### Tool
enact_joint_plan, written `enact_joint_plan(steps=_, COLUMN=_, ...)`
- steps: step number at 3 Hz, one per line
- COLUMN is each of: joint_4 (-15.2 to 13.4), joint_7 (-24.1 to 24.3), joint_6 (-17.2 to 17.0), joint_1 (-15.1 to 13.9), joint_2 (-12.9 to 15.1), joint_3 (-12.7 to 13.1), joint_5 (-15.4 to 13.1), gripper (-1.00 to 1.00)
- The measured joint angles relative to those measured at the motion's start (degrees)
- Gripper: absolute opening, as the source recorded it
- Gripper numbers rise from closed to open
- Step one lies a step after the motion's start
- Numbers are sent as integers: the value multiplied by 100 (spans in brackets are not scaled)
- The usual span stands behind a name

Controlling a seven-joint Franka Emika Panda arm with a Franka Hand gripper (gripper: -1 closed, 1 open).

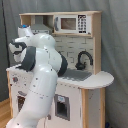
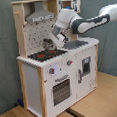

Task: Play with the kitchen

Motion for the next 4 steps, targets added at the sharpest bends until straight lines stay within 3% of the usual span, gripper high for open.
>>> enact_joint_plan(steps=2, joint_4=889, joint_7=-21, joint_6=-253, joint_1=932, joint_2=732, joint_3=-449, joint_5=-574, gripper=-100)
enact_joint_plan(steps=4, joint_4=1934, joint_7=-87, joint_6=-898, joint_1=1669, joint_2=1275, joint_3=-542, joint_5=-1033, gripper=-100)
